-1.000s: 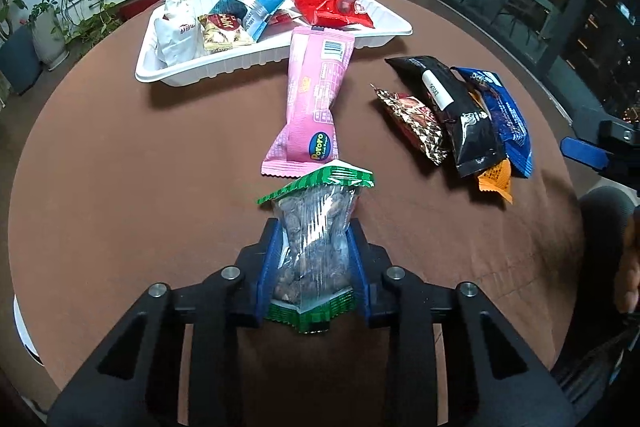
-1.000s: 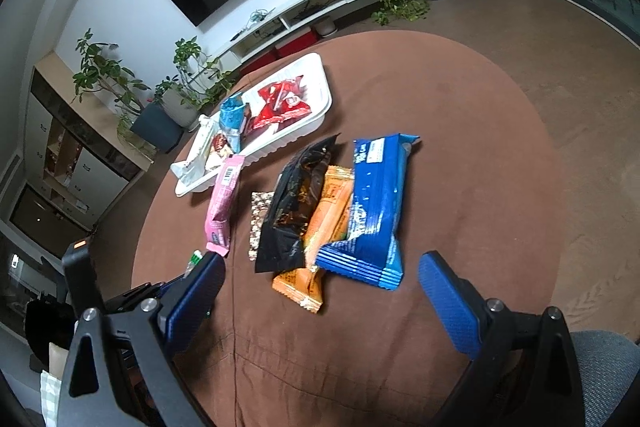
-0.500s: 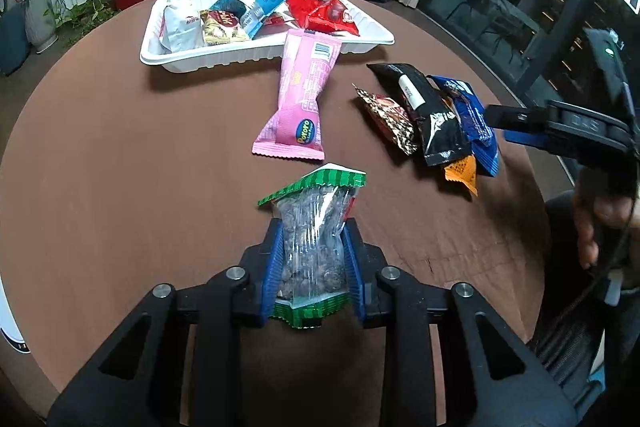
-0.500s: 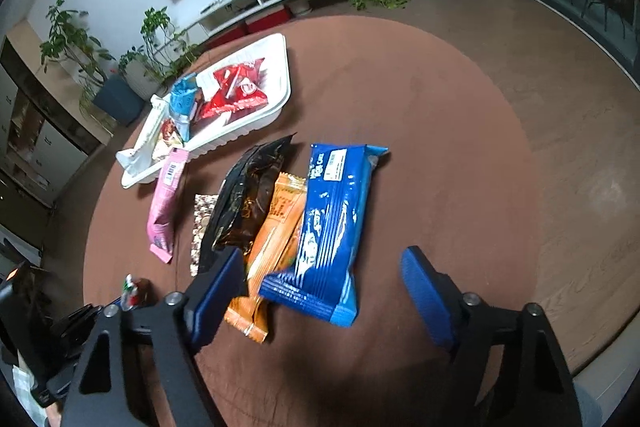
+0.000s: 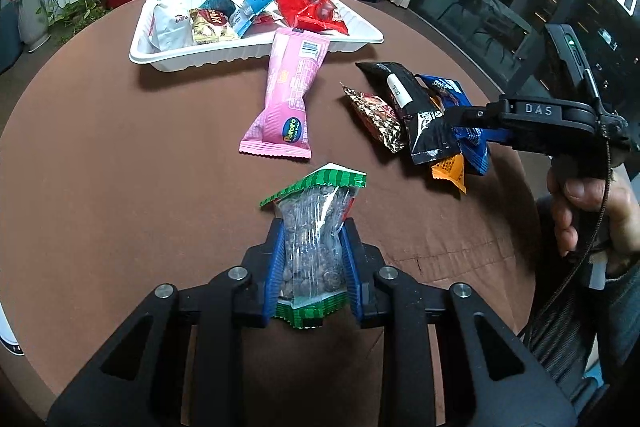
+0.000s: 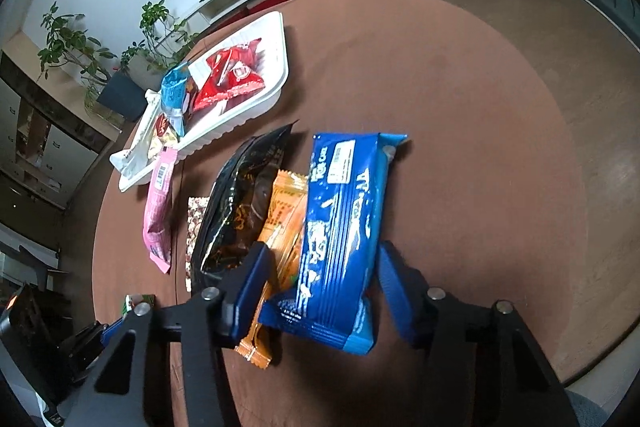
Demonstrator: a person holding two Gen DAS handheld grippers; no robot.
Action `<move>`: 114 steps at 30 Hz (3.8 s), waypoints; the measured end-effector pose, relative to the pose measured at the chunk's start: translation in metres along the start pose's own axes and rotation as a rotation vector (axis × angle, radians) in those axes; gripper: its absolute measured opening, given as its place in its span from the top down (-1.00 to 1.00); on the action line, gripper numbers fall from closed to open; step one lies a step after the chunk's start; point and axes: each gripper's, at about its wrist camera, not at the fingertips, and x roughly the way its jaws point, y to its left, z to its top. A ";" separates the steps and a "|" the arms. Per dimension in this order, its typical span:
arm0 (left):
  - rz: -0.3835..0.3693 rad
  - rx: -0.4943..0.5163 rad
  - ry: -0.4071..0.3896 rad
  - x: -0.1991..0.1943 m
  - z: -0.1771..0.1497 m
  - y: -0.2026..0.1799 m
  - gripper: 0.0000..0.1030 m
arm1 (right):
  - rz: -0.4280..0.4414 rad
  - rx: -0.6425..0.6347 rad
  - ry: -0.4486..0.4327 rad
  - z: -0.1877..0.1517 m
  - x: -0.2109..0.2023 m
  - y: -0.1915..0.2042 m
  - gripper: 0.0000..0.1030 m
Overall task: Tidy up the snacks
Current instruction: 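Grasp the blue biscuit pack with the right tool, then carry the nut bag with the left tool while the right tool carries the blue pack to the tray, then open both tools over the tray and pull them back toward the pile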
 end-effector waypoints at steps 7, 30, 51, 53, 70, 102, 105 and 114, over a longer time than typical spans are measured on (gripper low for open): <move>-0.002 -0.003 -0.001 0.000 -0.001 0.000 0.52 | -0.072 -0.078 0.008 -0.002 0.003 0.009 0.36; -0.075 -0.090 -0.041 -0.012 -0.001 0.015 0.52 | 0.006 -0.019 -0.078 -0.010 -0.044 -0.006 0.46; -0.049 -0.258 -0.250 -0.084 0.067 0.118 0.52 | -0.030 0.161 -0.308 0.081 -0.121 -0.078 0.46; -0.029 -0.240 -0.271 -0.093 0.088 0.123 0.52 | -0.012 0.123 -0.336 0.101 -0.127 -0.063 0.46; -0.023 -0.151 -0.227 -0.028 0.240 0.114 0.52 | 0.174 -0.341 -0.151 0.178 -0.012 0.172 0.46; 0.042 -0.149 -0.098 0.113 0.231 0.118 0.39 | 0.038 -0.342 0.046 0.172 0.108 0.157 0.41; 0.052 -0.146 -0.097 0.110 0.232 0.116 0.00 | 0.037 -0.338 0.045 0.172 0.109 0.156 0.40; 0.056 -0.158 -0.116 0.099 0.229 0.120 -0.19 | 0.049 -0.325 0.030 0.173 0.104 0.149 0.13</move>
